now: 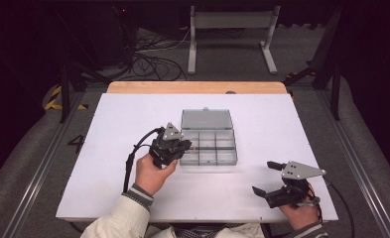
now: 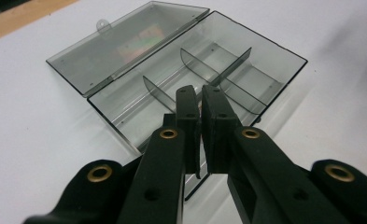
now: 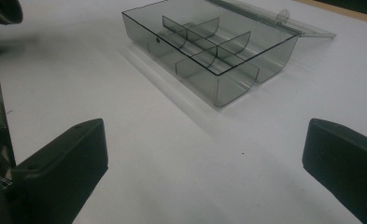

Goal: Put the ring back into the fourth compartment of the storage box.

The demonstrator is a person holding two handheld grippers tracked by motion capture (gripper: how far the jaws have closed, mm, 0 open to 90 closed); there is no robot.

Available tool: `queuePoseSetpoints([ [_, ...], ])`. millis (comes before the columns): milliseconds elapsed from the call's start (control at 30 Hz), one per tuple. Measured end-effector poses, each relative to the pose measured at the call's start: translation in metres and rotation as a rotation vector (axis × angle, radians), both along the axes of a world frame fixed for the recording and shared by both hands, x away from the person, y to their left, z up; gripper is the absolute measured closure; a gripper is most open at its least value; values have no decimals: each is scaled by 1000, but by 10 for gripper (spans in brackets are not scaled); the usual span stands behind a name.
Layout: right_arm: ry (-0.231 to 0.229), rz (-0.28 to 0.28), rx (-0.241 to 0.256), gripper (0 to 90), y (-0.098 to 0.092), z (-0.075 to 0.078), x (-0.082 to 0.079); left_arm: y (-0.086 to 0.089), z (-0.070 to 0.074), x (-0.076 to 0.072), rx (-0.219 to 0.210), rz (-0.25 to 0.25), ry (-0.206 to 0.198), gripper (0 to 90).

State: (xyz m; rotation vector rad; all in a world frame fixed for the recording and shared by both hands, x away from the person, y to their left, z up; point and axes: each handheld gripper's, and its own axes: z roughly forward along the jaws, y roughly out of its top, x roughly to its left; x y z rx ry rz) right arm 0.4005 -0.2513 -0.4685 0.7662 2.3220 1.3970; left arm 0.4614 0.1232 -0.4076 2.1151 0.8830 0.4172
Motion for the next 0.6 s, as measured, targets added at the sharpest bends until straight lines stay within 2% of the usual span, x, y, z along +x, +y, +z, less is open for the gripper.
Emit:
queuePoseSetpoints([
  [300, 1, 1, 2, 7, 0, 0, 0, -2, -8, 12, 11, 46, 30, 862],
  [400, 1, 1, 2, 7, 0, 0, 0, -3, -11, 16, 35, 68, 30, 862],
  [600, 1, 0, 1, 7, 0, 0, 0, -5, -17, 22, 52, 87, 50, 862],
])
